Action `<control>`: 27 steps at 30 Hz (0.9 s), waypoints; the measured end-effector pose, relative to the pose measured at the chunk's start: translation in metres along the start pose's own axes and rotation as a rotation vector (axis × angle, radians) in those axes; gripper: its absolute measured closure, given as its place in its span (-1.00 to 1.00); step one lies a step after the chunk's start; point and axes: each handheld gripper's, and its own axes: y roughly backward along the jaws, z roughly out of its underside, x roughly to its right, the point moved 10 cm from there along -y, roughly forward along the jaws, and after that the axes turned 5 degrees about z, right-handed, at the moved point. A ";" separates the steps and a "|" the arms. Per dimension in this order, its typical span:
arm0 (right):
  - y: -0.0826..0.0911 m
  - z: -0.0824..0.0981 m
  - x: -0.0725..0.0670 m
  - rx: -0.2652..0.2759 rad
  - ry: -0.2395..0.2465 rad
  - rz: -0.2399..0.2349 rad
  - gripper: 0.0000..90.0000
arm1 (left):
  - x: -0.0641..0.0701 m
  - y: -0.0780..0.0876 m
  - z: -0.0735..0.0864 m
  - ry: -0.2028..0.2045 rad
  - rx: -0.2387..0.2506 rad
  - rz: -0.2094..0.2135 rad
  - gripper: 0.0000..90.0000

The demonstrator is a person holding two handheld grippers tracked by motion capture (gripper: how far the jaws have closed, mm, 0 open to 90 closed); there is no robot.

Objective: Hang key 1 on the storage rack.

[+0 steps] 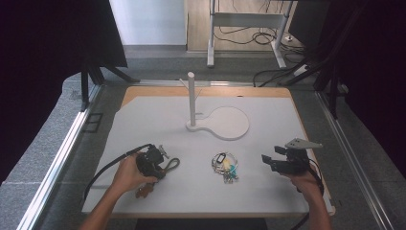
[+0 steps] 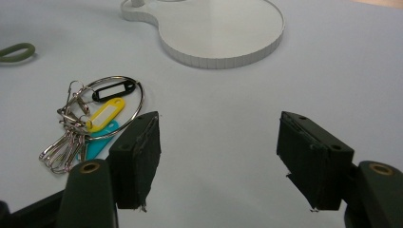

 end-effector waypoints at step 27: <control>0.006 -0.001 0.007 0.021 -0.022 0.015 -0.29 | -0.008 0.079 -0.022 0.037 0.290 0.055 0.49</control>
